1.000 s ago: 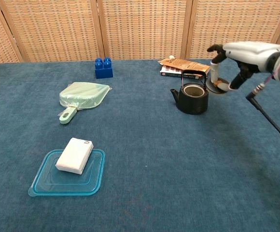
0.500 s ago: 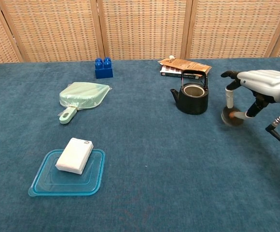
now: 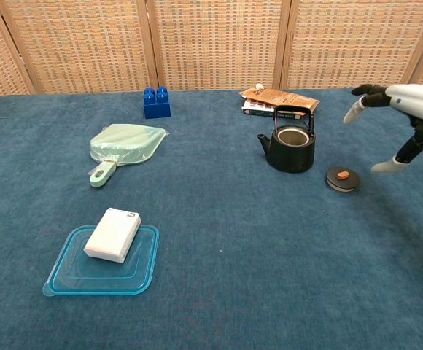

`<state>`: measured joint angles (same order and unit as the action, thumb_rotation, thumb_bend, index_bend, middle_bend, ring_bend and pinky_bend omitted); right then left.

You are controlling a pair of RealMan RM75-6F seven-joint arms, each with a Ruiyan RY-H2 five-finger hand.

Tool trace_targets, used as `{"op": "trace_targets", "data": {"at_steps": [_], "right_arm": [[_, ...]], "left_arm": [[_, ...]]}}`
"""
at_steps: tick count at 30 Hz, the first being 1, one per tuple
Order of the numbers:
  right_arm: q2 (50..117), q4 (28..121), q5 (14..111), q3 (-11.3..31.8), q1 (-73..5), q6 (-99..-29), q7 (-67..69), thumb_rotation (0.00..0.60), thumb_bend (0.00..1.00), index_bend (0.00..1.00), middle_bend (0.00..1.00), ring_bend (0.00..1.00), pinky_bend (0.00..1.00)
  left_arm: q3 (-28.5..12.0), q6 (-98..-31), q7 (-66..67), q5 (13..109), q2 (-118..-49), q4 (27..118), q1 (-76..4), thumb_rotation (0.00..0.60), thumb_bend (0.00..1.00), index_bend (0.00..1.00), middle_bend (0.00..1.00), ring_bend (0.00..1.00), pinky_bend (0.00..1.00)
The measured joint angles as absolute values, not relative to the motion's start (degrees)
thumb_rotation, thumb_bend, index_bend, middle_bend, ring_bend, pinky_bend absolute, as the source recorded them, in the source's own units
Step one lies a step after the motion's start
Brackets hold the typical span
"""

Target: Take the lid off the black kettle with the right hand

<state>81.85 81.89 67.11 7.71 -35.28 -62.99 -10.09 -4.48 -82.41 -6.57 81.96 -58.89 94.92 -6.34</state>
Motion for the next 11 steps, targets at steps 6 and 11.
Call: {"op": "trace_targets", "data": {"at_steps": [6, 11], "right_arm": [[76.6, 86.3, 75.0, 4.5, -28.7, -72.6, -6.5, 0.6, 0.0, 0.02, 0.0, 0.0, 0.0], [74.5, 86.6, 81.5, -0.1, -21.0, -82.3, -5.8, 0.6, 0.0, 0.0, 0.0, 0.0, 0.0]], "left_arm": [[-4.3, -82.9, -7.1, 82.7, -58.9, 94.7, -6.2, 0.6, 0.11, 0.0, 0.0, 0.0, 0.0], [-4.0, -83.1, -7.4, 83.5, -59.1, 94.6, -6.1, 0.6, 0.11, 0.0, 0.0, 0.0, 0.0]]}}
